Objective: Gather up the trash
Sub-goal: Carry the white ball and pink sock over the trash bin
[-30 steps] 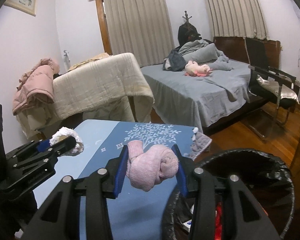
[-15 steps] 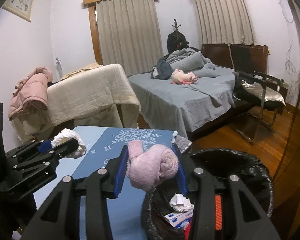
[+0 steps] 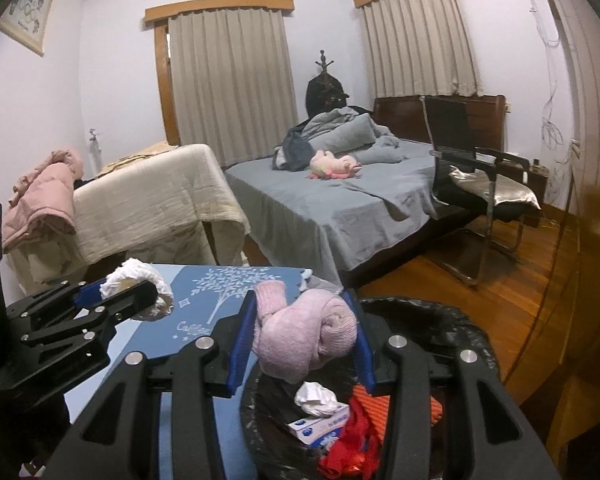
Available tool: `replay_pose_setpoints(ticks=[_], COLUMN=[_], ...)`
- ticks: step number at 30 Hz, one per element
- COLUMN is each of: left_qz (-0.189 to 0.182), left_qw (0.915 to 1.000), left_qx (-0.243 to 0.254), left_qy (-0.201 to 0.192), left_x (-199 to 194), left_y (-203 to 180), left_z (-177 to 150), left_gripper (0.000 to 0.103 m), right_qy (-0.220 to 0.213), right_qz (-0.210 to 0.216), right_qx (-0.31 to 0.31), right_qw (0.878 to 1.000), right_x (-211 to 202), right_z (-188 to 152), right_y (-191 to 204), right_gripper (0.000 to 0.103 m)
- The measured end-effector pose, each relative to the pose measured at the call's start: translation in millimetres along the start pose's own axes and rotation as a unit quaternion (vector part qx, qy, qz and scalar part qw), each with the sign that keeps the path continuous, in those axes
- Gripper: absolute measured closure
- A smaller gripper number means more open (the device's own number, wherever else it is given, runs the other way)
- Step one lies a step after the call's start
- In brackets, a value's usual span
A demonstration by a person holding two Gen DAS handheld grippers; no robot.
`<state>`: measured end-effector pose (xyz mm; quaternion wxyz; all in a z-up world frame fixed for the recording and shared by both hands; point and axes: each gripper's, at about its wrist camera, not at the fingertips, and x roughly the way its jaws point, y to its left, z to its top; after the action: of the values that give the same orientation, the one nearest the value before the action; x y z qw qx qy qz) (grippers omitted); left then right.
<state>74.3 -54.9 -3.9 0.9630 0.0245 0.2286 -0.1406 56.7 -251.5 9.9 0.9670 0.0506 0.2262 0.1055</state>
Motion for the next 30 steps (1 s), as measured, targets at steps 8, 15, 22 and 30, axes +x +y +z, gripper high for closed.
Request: replay_pose_setpoints(ticks=[8, 15, 22, 30], left_qz=[-0.027, -0.054, -0.074, -0.090], left_qw=[0.9995, 0.9982, 0.9966, 0.9949], left_qx=[0.014, 0.025, 0.035, 0.041], left_qy=[-0.001, 0.003, 0.008, 0.019], left_x=[8.4, 21.7, 37.0, 63.1], left_y=[-27.2, -48.7, -64.9, -74.7], left_z=[-0.2, -4.4, -10.5, -16.4], left_gripper=[0.068, 0.068, 0.068, 0.068], right_qy=[-0.003, -0.001, 0.009, 0.024], right_qz=[-0.024, -0.046, -0.066, -0.083], right_qx=[0.009, 0.018, 0.028, 0.036], right_qw=[1.000, 0.999, 0.997, 0.996], right_x=[-11.6, -16.1, -15.0, -4.9], right_z=[-4.1, -9.2, -18.2, -26.7], right_y=[-23.4, -42.7, -61.9, -81.8], right_gripper=[0.060, 0.060, 0.060, 0.060])
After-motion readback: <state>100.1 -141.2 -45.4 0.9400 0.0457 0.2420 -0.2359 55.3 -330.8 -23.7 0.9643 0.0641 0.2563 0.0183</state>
